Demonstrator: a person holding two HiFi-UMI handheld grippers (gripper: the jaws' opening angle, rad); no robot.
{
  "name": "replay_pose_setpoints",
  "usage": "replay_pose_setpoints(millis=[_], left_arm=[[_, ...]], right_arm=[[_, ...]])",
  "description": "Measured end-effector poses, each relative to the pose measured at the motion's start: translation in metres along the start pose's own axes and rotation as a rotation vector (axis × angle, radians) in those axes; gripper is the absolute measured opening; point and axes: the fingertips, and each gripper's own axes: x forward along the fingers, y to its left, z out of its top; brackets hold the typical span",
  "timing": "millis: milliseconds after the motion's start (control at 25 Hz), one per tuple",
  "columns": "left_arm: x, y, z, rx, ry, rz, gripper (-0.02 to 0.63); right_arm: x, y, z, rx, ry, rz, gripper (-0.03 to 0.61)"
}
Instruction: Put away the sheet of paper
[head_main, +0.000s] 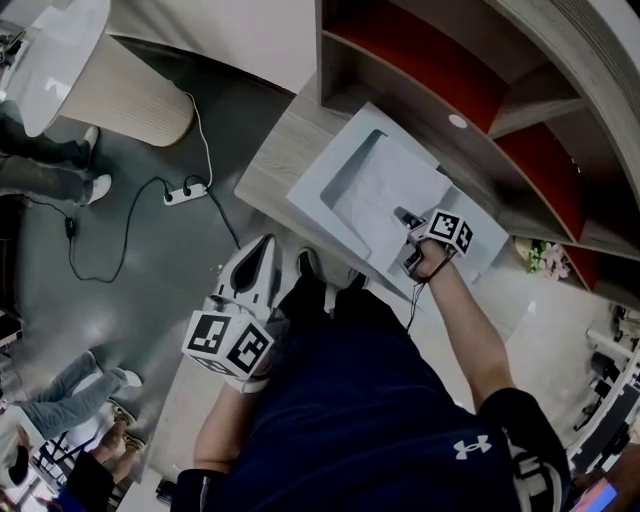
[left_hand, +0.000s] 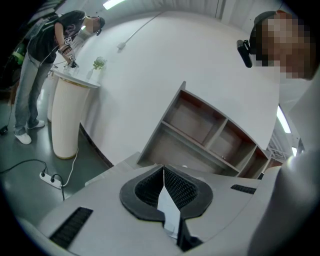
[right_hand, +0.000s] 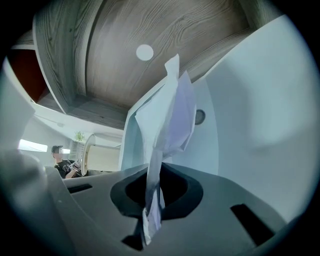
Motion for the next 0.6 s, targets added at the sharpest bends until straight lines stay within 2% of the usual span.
replay_pose_setpoints(millis=[360,600], left_arm=[[-0.003,0.016,0.005,-0.010,0.000,0.023,0.017],[0.005,0.017,0.006,-0.005,0.015,0.004,0.017]], right_arm=[[0.023,0.012,0.001,-0.010,0.019,0.013,0.015],[0.042,0.021,0.003,-0.025,0.022,0.046,0.015]])
